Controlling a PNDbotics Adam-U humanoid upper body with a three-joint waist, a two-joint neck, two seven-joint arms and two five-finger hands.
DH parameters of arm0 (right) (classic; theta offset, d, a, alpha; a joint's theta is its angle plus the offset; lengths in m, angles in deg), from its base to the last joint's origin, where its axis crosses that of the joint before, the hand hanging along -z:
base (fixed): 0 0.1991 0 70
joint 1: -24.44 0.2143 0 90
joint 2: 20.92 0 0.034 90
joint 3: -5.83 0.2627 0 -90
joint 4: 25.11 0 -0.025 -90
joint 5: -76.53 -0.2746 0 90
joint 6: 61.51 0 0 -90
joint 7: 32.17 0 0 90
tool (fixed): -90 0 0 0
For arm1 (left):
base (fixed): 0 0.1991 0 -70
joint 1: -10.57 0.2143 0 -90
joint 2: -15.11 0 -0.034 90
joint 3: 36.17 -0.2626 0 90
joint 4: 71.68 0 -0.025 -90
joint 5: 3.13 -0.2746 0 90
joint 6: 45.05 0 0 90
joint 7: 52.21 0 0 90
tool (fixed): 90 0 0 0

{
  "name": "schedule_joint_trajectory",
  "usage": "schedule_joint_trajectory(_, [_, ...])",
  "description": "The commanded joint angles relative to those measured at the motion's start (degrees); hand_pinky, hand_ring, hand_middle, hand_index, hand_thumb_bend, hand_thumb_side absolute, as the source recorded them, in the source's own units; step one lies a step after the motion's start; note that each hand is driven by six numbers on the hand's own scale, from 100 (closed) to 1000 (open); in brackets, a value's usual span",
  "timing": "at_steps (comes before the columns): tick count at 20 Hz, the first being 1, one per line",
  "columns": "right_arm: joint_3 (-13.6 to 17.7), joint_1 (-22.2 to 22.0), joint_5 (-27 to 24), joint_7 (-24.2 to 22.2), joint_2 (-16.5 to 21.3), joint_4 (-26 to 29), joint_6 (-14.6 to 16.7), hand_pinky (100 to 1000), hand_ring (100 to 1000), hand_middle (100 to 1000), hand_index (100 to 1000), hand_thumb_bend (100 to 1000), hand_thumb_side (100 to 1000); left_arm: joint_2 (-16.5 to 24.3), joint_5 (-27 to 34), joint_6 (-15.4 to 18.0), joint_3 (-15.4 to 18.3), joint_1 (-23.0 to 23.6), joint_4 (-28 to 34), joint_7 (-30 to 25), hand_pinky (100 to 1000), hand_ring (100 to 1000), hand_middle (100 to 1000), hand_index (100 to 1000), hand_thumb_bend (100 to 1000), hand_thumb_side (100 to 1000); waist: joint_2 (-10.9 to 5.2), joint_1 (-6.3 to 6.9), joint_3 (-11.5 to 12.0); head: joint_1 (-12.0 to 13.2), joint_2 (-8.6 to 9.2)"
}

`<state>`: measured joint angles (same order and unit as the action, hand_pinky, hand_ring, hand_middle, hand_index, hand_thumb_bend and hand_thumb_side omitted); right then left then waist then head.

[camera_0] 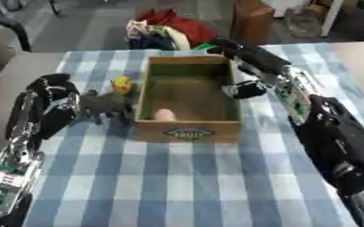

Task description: Pick up objects on the table and place them in the box.

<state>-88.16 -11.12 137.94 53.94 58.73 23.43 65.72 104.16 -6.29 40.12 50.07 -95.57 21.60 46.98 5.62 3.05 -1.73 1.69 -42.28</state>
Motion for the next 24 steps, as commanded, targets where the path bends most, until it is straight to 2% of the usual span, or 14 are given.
schedule_joint_trajectory(1, [2.5, -0.1, -2.5, 1.9, 4.3, 4.4, -0.3, 806, 948, 861, 908, 100, 183, 4.7, -2.0, 0.4, -0.1, -2.2, -1.2, -1.9, 788, 627, 618, 747, 100, 141, -1.02, 0.39, -0.3, 0.7, 0.34])
schedule_joint_trajectory(4, [2.4, -1.7, -5.0, 4.3, 6.4, 8.4, -0.8, 801, 946, 849, 908, 100, 176, 8.7, -4.5, 1.9, -1.5, -3.6, -4.3, -4.4, 795, 663, 652, 774, 108, 115, -1.22, 0.62, -1.0, 1.1, 0.25])
schedule_joint_trajectory(6, [1.9, -2.4, -6.7, 6.0, 7.2, 10.5, -1.5, 799, 946, 844, 910, 100, 170, 11.4, -6.2, 3.4, -3.1, -4.8, -6.8, -6.1, 798, 684, 672, 785, 149, 100, -1.36, 0.74, -1.4, 1.3, 0.2])
schedule_joint_trajectory(11, [0.8, -3.0, -11.0, 7.5, 8.1, 14.2, -3.2, 799, 943, 838, 911, 100, 164, 18.4, -10.4, 7.7, -7.6, -9.0, -13.1, -10.3, 805, 743, 743, 829, 388, 100, -1.65, 0.8, -2.4, 1.7, 0.15])
schedule_joint_trajectory(13, [0.3, -3.0, -12.8, 6.8, 8.1, 15.2, -3.7, 798, 943, 834, 912, 100, 176, 21.2, -12.2, 9.4, -9.1, -10.7, -15.1, -12.1, 799, 764, 776, 849, 537, 100, -1.69, 0.73, -2.9, 2.0, 0.15])
schedule_joint_trajectory(14, [0.1, -3.1, -13.6, 6.3, 8.0, 15.5, -3.9, 799, 943, 832, 913, 100, 180, 22.7, -13.1, 10.3, -10.0, -11.7, -16.0, -13.0, 796, 769, 786, 849, 582, 113, -1.72, 0.7, -3.1, 2.2, 0.14])
schedule_joint_trajectory(16, [-0.2, -3.0, -15.5, 4.9, 7.7, 16.2, -4.2, 799, 943, 831, 914, 100, 185, 25.3, -14.9, 12.1, -11.4, -13.4, -17.6, -14.8, 794, 775, 799, 854, 616, 100, -1.71, 0.6, -3.6, 2.7, 0.2])
schedule_joint_trajectory(19, [-0.6, -3.1, -18.1, 2.8, 7.6, 17.1, -4.9, 800, 943, 831, 914, 100, 191, 25.5, -17.6, 14.4, -13.4, -15.9, -20.9, -17.5, 792, 780, 810, 860, 631, 100, -1.79, 0.57, -4.0, 3.0, 0.18])
schedule_joint_trajectory(24, [-0.7, -3.3, -22.8, -0.4, 8.0, 18.6, -6.2, 800, 942, 828, 914, 100, 196, 22.6, -22.2, 17.3, -15.4, -19.8, -26.9, -22.1, 784, 777, 806, 857, 626, 100, -1.92, 0.47, -4.4, 3.2, -0.1])
